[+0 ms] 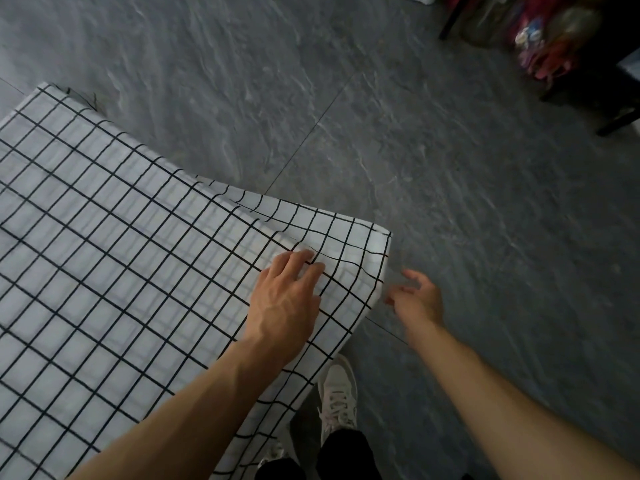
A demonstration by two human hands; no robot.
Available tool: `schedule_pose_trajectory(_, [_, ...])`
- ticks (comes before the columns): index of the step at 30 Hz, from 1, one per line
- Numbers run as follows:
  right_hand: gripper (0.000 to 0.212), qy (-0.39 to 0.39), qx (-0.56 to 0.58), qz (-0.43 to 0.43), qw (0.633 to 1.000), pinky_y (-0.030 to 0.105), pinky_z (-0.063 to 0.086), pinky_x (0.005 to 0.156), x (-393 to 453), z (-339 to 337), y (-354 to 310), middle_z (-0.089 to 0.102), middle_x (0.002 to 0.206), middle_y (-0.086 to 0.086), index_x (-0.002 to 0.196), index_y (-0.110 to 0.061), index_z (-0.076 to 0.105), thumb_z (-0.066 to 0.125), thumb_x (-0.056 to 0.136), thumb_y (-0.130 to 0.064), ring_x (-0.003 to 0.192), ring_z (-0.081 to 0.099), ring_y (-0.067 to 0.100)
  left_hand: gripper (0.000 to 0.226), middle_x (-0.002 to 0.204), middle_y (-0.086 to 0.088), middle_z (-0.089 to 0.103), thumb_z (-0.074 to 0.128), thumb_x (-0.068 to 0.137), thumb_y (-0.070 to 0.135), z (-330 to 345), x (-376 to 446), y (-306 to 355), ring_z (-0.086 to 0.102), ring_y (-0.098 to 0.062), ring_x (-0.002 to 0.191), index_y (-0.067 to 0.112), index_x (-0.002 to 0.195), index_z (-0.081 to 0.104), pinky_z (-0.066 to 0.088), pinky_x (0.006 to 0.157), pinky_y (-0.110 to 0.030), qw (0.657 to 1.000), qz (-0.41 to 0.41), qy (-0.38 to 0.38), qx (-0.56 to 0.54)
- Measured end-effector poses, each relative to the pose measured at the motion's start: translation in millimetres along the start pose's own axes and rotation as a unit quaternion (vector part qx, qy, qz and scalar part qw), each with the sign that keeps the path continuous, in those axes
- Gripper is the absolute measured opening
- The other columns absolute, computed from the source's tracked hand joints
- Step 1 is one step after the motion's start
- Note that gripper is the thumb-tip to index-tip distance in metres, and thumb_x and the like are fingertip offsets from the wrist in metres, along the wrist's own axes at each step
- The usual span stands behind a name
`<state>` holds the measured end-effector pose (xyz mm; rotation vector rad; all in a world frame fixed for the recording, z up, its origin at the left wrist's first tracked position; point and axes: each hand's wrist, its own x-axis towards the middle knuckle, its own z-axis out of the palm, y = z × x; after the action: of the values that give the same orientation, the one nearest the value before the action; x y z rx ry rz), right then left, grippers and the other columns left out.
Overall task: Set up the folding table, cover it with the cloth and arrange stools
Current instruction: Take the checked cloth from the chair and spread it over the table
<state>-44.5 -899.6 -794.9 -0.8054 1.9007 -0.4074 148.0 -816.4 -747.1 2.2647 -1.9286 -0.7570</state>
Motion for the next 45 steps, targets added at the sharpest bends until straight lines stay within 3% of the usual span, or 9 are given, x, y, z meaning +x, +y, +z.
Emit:
schedule_pose_trajectory(4, [0.042,-0.058,-0.120,-0.188,0.973,0.023,0.050,0.075,-8,-5,1,0.059,0.111,0.000,0.121,-0.024,0.062,0.073,0.084,-0.009,0.085,0.058,0.007,0.056,0.155,0.005,0.026,0.055,0.094,0.039,0,1,0,0.020,-0.019,0.142,0.030,0.146,0.035,0.026,0.115,-0.038,1.000,0.000,-0.001,0.009])
schedule_pose_trajectory(9, [0.054,-0.106,-0.328,-0.449,0.824,0.035,0.032,0.106,-21,11,1,0.047,0.137,-0.005,0.131,-0.026,0.057,0.074,0.080,-0.030,0.129,0.041,0.013,0.056,0.153,0.003,0.030,0.058,0.093,0.037,-3,0,2,0.023,-0.019,0.141,0.029,0.145,0.039,0.026,0.113,-0.037,1.000,-0.001,0.002,0.007])
schedule_pose_trajectory(14, [0.049,-0.201,-0.312,-0.433,0.821,0.030,0.037,0.099,-23,33,-5,0.062,0.122,-0.008,0.129,-0.023,0.059,0.074,0.084,-0.031,0.115,0.053,0.011,0.054,0.148,0.001,0.040,0.065,0.089,0.036,-4,-1,2,0.032,-0.021,0.137,0.027,0.139,0.048,0.033,0.109,-0.037,1.000,0.001,0.011,0.006])
schedule_pose_trajectory(18, [0.009,-0.148,-0.341,-0.458,0.808,0.037,0.047,0.069,-6,31,-1,0.066,0.078,-0.002,0.084,-0.018,0.068,0.072,0.084,-0.025,0.076,0.058,0.021,0.053,0.148,-0.001,0.040,0.064,0.089,0.036,-3,0,1,0.033,-0.023,0.137,0.025,0.139,0.049,0.036,0.108,-0.040,1.000,0.005,0.008,0.011])
schedule_pose_trajectory(21, [0.025,-0.133,-0.410,-0.441,0.787,0.038,0.045,0.065,7,25,5,0.061,0.065,0.000,0.067,-0.017,0.062,0.068,0.089,-0.029,0.069,0.054,0.024,0.055,0.153,0.003,0.031,0.057,0.094,0.038,-3,0,1,0.025,-0.020,0.141,0.028,0.144,0.041,0.031,0.113,-0.038,1.000,0.007,0.000,0.009])
schedule_pose_trajectory(28, [0.035,-0.126,-0.406,-0.430,0.797,0.034,0.049,0.080,-6,22,-2,0.064,0.098,-0.001,0.112,-0.018,0.069,0.079,0.079,-0.024,0.093,0.056,0.018,0.056,0.155,0.004,0.027,0.056,0.094,0.040,-4,-1,1,0.020,-0.019,0.142,0.029,0.146,0.037,0.027,0.114,-0.037,1.000,0.011,0.005,0.008])
schedule_pose_trajectory(36, [0.012,-0.140,-0.381,-0.383,0.830,0.025,0.035,0.060,8,7,11,0.049,0.070,-0.009,0.074,-0.013,0.067,0.077,0.081,-0.014,0.068,0.052,0.015,0.059,0.156,0.004,0.024,0.055,0.095,0.041,-5,0,-2,0.018,-0.019,0.143,0.030,0.148,0.032,0.028,0.116,-0.038,1.000,0.019,-0.002,0.014])
schedule_pose_trajectory(41, [0.069,-0.144,-0.358,-0.388,0.837,0.032,0.042,0.098,-7,12,4,0.051,0.120,-0.005,0.134,-0.022,0.055,0.083,0.070,-0.026,0.112,0.049,0.015,0.058,0.156,0.004,0.023,0.055,0.095,0.040,-4,0,-2,0.017,-0.019,0.143,0.031,0.148,0.031,0.026,0.117,-0.037,1.000,0.023,0.008,0.013])
schedule_pose_trajectory(45, [0.052,-0.196,-0.285,-0.461,0.818,0.037,0.042,0.103,-28,24,-17,0.053,0.124,-0.008,0.132,-0.021,0.057,0.075,0.084,-0.028,0.118,0.049,0.011,0.058,0.156,0.003,0.024,0.054,0.096,0.040,-3,-1,-1,0.019,-0.019,0.143,0.030,0.148,0.031,0.027,0.117,-0.037,0.999,0.025,0.018,0.016])
